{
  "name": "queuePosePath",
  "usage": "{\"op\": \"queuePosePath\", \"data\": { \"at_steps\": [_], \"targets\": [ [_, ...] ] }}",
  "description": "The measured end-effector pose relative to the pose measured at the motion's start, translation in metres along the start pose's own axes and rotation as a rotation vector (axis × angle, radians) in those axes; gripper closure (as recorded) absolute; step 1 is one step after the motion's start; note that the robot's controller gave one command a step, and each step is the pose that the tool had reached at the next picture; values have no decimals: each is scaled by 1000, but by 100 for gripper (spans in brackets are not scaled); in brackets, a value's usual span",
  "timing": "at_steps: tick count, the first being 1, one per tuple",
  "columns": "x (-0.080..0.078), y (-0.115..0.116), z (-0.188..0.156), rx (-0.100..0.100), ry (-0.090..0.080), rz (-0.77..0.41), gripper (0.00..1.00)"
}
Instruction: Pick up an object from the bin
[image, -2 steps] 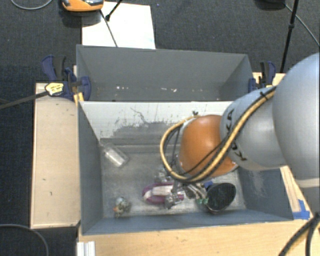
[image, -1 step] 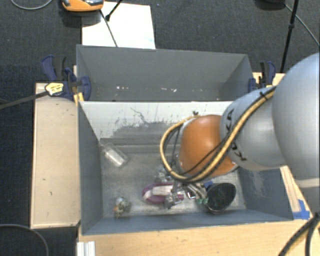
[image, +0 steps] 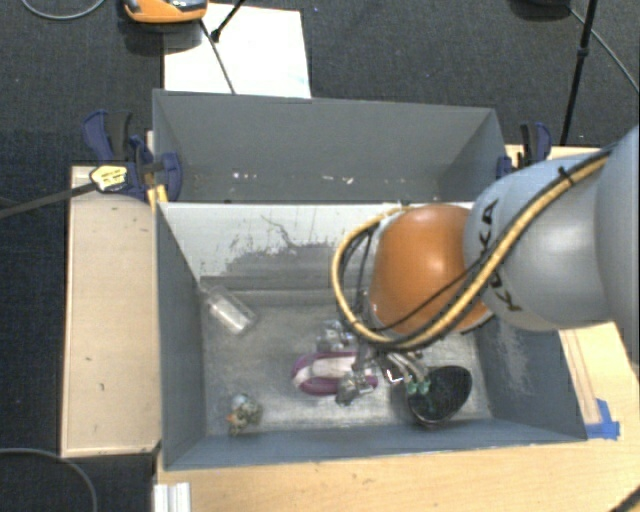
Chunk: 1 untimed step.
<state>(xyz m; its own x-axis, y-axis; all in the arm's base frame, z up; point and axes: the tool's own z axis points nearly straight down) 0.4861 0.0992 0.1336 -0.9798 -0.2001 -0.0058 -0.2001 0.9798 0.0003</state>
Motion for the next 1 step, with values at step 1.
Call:
{"op": "queuePosePath", "data": {
  "at_steps": [1],
  "targets": [
    [-2,0,-61,0,-1,5,100]
  ]
}}
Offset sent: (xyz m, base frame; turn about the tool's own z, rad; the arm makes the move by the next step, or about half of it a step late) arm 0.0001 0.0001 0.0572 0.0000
